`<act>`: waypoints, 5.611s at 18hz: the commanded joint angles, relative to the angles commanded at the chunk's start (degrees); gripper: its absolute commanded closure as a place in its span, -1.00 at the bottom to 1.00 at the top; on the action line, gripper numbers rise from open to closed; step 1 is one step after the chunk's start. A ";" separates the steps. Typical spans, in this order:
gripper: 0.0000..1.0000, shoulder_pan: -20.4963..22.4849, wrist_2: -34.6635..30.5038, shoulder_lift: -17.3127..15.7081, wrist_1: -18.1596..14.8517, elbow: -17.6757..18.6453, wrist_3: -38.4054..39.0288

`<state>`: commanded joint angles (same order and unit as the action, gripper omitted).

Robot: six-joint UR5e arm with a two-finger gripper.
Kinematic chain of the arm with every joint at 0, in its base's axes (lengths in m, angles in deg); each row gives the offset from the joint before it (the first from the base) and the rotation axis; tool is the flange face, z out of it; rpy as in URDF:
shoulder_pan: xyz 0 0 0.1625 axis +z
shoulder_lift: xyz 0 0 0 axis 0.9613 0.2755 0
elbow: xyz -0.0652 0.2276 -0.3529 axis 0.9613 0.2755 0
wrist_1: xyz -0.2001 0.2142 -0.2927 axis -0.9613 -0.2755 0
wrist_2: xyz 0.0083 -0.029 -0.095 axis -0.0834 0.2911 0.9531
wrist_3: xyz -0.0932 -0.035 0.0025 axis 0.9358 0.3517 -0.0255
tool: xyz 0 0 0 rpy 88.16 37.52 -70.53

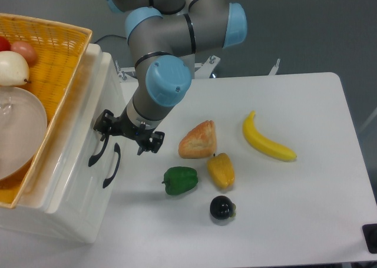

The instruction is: Slide the top white drawer open

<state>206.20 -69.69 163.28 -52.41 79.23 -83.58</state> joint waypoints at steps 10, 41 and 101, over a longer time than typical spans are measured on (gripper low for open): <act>-1.00 0.00 0.00 0.35 0.09 0.00 0.00; -1.00 1.58 -3.34 1.41 0.00 -1.32 -1.32; -1.00 8.61 -3.60 3.43 0.00 -4.39 -8.17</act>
<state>214.81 -73.30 166.71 -52.41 74.84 -91.75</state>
